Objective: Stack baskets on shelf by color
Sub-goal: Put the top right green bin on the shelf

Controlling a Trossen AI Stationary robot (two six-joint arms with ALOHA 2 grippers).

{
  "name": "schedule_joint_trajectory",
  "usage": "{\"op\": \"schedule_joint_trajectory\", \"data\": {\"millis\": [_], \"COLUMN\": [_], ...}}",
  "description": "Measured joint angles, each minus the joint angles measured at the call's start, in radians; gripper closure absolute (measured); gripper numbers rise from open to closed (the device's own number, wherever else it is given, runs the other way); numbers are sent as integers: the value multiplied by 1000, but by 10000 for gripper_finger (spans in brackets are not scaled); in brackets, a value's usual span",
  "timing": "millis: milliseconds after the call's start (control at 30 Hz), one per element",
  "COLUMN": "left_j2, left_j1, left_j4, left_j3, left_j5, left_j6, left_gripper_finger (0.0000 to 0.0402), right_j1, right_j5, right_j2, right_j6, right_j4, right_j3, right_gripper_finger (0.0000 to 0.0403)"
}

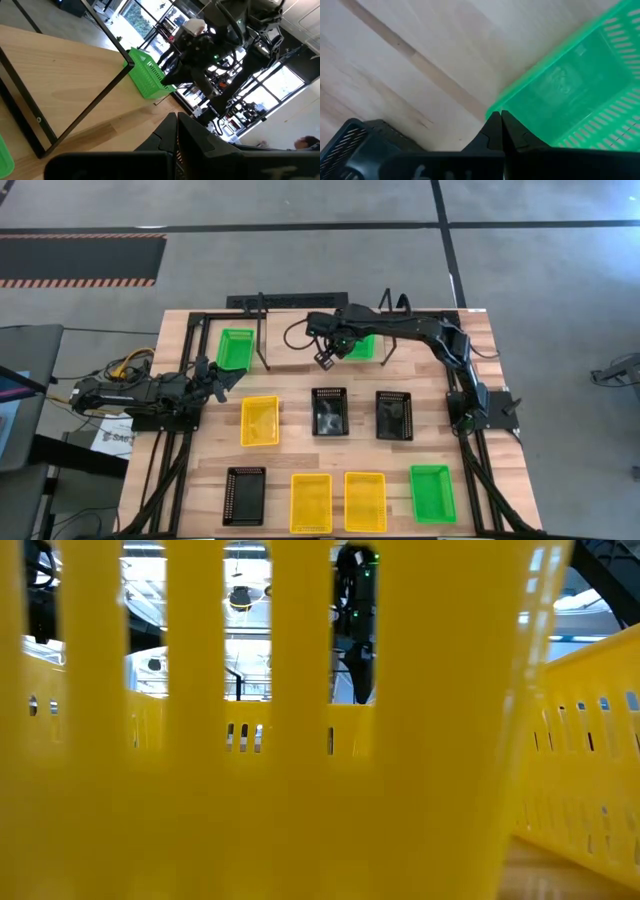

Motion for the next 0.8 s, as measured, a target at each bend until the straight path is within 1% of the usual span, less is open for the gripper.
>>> {"op": "schedule_joint_trajectory", "data": {"millis": [100, 300, 600, 700, 800], "left_j2": [0, 0, 0, 0, 0], "left_j1": [0, 0, 0, 0, 0], "left_j4": [0, 0, 0, 0, 0], "left_j3": [0, 0, 0, 0, 0], "left_j5": [0, 0, 0, 0, 0], "left_j6": [0, 0, 1, 1, 10], "left_gripper_finger": [401, 401, 401, 401, 401], "right_j1": [17, 54, 54, 52, 52], "right_j5": [0, -5, -1, 30, 33], "right_j2": [0, 0, 0, 0, 0], "right_j6": [1, 0, 1, 4, 4], "right_j4": [11, 87, 91, 107, 141], "right_j3": [0, 0, 0, 0, 0], "right_gripper_finger": [403, 403, 403, 403, 403]}}
